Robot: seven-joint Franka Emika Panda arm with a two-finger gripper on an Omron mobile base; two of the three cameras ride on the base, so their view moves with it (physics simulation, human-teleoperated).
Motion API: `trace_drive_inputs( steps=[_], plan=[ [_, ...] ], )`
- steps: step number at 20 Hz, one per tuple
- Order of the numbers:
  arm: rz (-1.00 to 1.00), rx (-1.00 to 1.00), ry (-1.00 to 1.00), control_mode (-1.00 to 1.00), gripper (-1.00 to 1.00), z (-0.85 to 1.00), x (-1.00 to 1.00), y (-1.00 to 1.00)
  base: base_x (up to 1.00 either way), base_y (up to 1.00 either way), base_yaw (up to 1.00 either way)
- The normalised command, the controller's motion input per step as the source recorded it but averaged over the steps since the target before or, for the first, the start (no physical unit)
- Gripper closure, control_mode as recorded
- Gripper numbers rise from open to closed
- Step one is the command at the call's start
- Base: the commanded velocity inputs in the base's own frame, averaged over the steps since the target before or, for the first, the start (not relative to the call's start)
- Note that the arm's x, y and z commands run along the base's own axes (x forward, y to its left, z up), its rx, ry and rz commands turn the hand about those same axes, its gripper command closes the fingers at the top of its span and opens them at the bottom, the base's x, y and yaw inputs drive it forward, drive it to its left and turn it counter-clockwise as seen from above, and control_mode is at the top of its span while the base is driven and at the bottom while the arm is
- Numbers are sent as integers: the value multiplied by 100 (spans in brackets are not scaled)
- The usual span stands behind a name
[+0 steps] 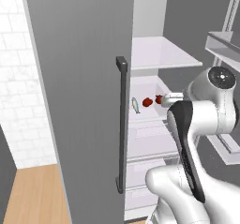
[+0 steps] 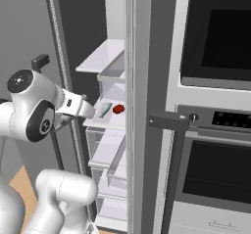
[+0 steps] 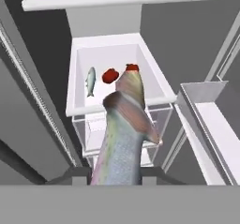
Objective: Place one bell pepper and one fish in each tupperware on the nearby counter, to pack two identical lunches.
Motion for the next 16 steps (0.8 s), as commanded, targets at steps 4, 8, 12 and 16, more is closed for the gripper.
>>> trace_drive_inputs(
  steps=[4,8,12,16],
  plan=[
    [0,0,0,100,100,0,0,0,-100,19,26],
    [0,0,0,100,100,0,0,0,-100,10,20],
    [0,0,0,100,100,0,0,0,-100,-5,-20],
    [0,0,0,100,100,0,0,0,-100,0,-49]
  ],
)
